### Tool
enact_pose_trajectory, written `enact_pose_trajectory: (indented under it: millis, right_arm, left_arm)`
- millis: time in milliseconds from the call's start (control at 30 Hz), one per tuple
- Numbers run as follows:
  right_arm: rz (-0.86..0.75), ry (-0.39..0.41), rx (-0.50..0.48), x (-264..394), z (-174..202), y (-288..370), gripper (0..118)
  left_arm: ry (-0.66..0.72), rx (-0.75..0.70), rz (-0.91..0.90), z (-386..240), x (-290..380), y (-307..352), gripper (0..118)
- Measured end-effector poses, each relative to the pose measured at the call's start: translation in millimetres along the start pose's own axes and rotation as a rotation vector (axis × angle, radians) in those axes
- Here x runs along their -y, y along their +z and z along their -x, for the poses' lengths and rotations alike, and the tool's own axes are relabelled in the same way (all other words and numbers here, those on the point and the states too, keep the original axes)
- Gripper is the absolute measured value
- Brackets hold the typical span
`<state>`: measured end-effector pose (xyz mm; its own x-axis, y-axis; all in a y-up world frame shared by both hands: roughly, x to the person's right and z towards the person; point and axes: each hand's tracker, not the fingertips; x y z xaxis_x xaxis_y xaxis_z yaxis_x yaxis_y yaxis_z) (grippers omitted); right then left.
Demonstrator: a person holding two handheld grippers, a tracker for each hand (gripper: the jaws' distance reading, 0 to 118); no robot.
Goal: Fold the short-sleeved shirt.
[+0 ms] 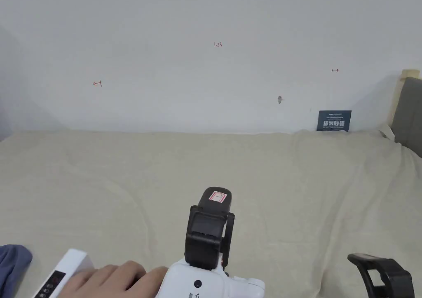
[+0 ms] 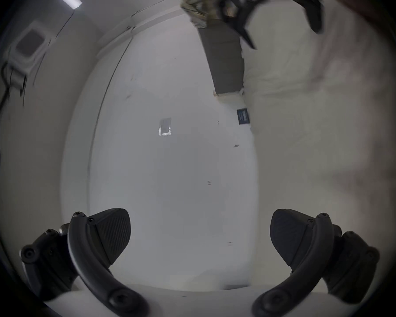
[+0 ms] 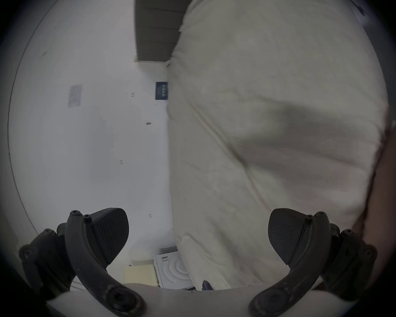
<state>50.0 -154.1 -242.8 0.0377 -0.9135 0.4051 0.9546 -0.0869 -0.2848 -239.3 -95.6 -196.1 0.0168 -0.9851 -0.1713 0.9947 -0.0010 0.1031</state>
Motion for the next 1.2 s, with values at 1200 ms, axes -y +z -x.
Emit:
enact_pose_trajectory:
  millis: [1200]
  right_arm:
    - [-0.611,1.655,-0.214,109,79,42,118]
  left_arm:
    - [1.409,-0.206,0.232,66,67,14,118]
